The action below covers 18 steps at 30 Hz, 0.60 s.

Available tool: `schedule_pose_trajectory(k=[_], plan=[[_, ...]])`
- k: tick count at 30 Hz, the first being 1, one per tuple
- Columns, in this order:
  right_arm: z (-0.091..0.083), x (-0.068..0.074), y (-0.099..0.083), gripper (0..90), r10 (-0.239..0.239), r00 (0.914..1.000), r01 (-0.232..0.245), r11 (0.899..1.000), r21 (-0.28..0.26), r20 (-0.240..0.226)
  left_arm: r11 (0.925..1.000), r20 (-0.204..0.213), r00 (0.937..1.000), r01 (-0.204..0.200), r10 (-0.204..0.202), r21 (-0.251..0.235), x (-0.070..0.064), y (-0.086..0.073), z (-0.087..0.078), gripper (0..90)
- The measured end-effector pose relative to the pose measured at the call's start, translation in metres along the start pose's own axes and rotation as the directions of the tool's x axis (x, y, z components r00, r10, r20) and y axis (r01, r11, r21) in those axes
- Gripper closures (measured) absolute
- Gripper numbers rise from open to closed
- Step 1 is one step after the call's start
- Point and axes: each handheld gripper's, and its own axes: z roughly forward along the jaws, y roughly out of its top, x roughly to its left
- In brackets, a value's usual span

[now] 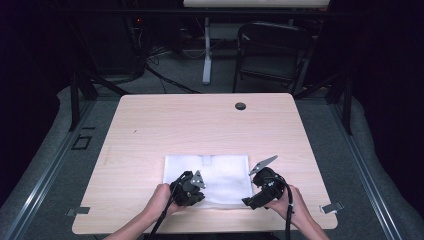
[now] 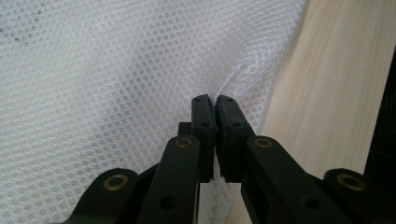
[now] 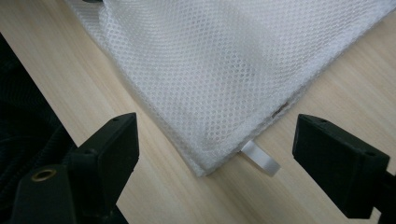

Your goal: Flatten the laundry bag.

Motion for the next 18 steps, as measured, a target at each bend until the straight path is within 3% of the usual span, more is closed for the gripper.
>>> schedule_pose_trajectory(k=[7,18], plan=[[-0.005,0.003,-0.002,16.0,0.003,1.0,-0.003,1.0,-0.021,0.006,0.9995,-0.02,0.9998,0.007,-0.007,-0.031,-0.001,0.005,-0.008,86.7],[-0.011,0.01,0.0,26.4,-0.014,0.9999,0.014,0.999,-0.05,0.002,0.9969,-0.069,0.9966,0.039,-0.043,-0.068,0.002,0.015,-0.024,87.4]])
